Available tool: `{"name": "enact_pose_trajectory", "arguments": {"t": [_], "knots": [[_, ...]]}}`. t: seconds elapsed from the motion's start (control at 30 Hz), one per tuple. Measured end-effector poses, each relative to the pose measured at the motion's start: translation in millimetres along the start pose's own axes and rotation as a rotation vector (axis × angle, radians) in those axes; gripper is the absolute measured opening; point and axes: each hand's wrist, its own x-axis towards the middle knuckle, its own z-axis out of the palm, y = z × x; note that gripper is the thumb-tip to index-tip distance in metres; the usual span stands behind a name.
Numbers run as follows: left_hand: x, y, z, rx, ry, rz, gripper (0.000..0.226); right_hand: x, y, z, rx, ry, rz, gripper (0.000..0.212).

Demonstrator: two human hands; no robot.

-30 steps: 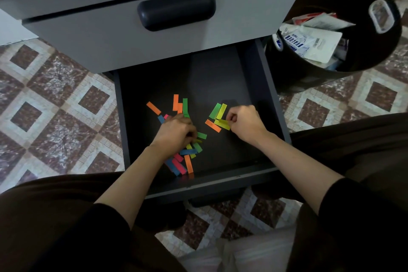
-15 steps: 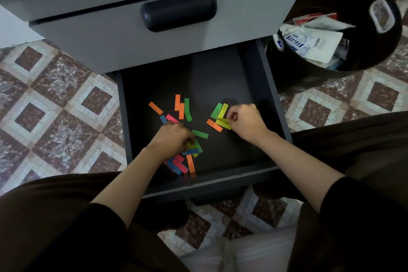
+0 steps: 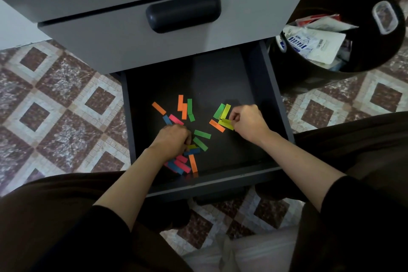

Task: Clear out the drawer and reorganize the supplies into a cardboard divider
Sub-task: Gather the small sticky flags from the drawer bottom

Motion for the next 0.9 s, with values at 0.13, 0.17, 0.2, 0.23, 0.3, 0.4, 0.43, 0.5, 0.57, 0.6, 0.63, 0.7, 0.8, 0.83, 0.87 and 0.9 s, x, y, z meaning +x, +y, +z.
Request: {"name": "enact_pose_trajectory", "arguments": {"t": [0.13, 0.17, 0.2, 0.23, 0.3, 0.4, 0.43, 0.5, 0.57, 0.6, 0.63, 0.7, 0.8, 0.83, 0.87, 0.9], "knots": [[-7, -5, -14, -0.215, -0.007, -0.042, 0.005, -1, -4, 0, -0.012, -0.007, -0.013, 0.020], [-9, -6, -17, -0.288, 0.008, -0.055, 0.007, -2, -4, -1, -0.017, -0.012, -0.016, 0.020], [-11, -5, -21, -0.352, 0.029, -0.068, 0.011, -3, -5, -1, -0.022, -0.016, -0.019, 0.021], [-13, -5, -24, -0.394, 0.052, -0.084, 0.017, -4, -5, -2, -0.025, -0.021, -0.020, 0.021], [-15, -4, -30, -0.444, 0.095, -0.124, 0.025, -5, -6, -3, -0.022, -0.029, -0.016, 0.022], [-18, -4, -40, -0.430, 0.141, -0.150, 0.022, -5, -7, -4, -0.031, -0.041, -0.009, 0.022], [-19, -3, -44, -0.416, 0.155, -0.147, 0.022, -4, -8, -4, -0.038, -0.046, -0.007, 0.023], [-23, -1, -49, -0.410, 0.165, -0.124, 0.024, -1, -10, -4, -0.062, -0.063, -0.007, 0.022], [-27, 2, -53, -0.425, 0.162, -0.091, 0.024, 0, -13, -4, -0.101, -0.073, -0.007, 0.020], [-29, 3, -53, -0.439, 0.166, -0.073, 0.023, 0, -14, -3, -0.120, -0.074, -0.010, 0.019], [-30, 3, -53, -0.453, 0.169, -0.058, 0.022, 0, -15, -2, -0.138, -0.075, -0.011, 0.017], [-33, 2, -51, -0.484, 0.170, -0.047, 0.021, -2, -16, 0, -0.196, -0.082, -0.005, 0.016], [-31, 0, -47, -0.523, 0.161, -0.057, 0.019, -4, -18, 0, -0.309, -0.075, 0.018, 0.018], [-30, 0, -46, -0.525, 0.156, -0.058, 0.019, -5, -19, 0, -0.333, -0.066, 0.019, 0.020], [-28, -1, -46, -0.523, 0.154, -0.057, 0.018, -5, -19, -1, -0.351, -0.056, 0.017, 0.023], [-26, -2, -45, -0.519, 0.157, -0.054, 0.018, -6, -20, -1, -0.360, -0.047, 0.015, 0.026]]}}
